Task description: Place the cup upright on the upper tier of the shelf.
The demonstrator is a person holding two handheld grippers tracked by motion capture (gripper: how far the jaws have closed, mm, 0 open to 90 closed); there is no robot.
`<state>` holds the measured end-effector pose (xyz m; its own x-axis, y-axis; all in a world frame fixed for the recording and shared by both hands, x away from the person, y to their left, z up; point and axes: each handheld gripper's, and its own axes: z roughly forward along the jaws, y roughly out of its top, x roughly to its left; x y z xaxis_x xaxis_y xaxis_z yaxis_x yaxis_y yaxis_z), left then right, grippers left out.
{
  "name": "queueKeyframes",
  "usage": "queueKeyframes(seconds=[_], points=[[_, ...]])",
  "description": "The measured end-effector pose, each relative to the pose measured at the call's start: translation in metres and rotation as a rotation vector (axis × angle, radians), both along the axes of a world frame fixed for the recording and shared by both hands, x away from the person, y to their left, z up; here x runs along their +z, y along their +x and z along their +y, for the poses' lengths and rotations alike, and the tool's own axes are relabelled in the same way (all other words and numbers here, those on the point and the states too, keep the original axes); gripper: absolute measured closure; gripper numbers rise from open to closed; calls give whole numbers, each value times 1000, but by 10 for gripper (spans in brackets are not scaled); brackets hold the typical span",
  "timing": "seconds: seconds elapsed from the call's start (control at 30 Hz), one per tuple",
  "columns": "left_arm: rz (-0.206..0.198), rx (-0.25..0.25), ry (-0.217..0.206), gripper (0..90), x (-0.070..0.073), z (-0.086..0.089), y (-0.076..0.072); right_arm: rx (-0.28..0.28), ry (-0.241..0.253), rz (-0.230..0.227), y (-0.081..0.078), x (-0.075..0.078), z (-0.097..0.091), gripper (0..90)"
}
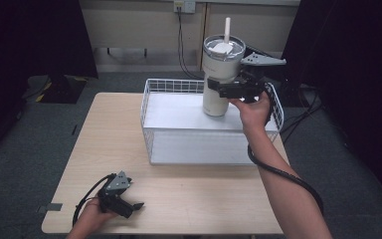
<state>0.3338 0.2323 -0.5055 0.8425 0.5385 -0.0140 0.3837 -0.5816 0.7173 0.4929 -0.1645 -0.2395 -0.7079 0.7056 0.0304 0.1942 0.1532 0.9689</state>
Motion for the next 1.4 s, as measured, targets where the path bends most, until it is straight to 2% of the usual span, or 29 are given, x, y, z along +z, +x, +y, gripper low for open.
queueKeyframes(seconds=[0.43,0.67,0.9,1.4], points=[[0,0,0,0,0,0,0,-7,-19,-14,2,-6,4,99],[0,0,0,0,0,0,0,-6,0,-14,3,-13,3,98],[0,2,-1,0,0,0,0,6,-15,-15,4,-12,2,98],[0,2,0,0,0,0,0,13,3,-16,5,-15,-1,96]])
